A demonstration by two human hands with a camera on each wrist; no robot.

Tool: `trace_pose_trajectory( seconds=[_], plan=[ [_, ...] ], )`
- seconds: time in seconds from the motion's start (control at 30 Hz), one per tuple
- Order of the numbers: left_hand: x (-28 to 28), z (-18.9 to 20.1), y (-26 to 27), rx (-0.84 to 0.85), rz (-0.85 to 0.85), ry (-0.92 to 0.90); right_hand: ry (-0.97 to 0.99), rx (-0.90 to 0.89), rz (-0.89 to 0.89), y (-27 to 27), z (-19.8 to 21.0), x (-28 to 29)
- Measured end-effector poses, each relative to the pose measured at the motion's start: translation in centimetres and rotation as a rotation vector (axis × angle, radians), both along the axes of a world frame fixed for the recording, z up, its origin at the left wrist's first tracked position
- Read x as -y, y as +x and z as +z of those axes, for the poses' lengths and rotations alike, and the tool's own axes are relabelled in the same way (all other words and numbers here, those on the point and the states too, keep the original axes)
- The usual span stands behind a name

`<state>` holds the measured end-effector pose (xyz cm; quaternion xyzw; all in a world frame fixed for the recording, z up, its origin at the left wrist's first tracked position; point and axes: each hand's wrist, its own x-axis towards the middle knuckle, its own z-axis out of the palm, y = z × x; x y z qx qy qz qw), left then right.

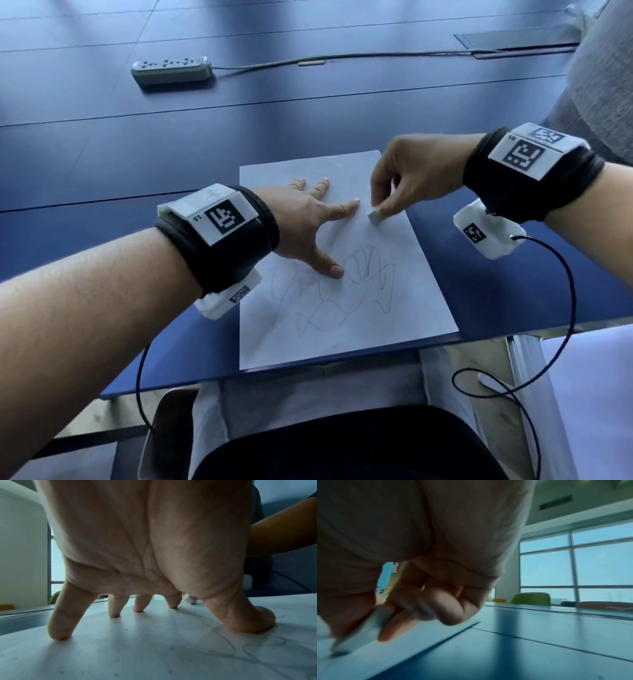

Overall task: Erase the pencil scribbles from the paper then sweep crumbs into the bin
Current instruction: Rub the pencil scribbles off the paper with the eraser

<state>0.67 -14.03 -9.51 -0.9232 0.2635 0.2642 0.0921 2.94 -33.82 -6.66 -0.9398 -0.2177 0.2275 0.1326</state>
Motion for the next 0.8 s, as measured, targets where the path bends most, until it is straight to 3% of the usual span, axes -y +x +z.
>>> trace_pose_trajectory(
  seconds=[0.07, 0.2, 0.37, 0.47, 0.63, 0.73, 0.8],
  plan=[
    [0.0, 0.0, 0.0, 0.001, 0.002, 0.002, 0.018, 0.033, -0.024, 0.3, 0.0, 0.2],
    [0.0, 0.1, -0.1, -0.007, 0.009, -0.001, -0.051, -0.153, 0.066, -0.7, 0.0, -0.2],
    [0.0, 0.1, -0.1, -0.005, 0.009, 0.001, 0.039, 0.009, -0.003, 0.1, -0.3, 0.1],
    [0.0, 0.3, -0.2, -0.008, 0.01, 0.01, -0.008, -0.13, 0.081, -0.8, -0.3, -0.7],
    [0.1, 0.2, -0.3, -0.006, 0.009, 0.032, 0.045, 0.057, 0.031, 0.0, -0.6, -1.2],
    [0.0, 0.2, -0.2, -0.016, 0.006, 0.039, 0.008, -0.118, 0.113, -1.0, -0.7, -1.9],
    [0.0, 0.1, -0.2, -0.014, 0.005, 0.037, 0.017, -0.144, 0.108, -0.9, -0.8, -1.7]
  ],
)
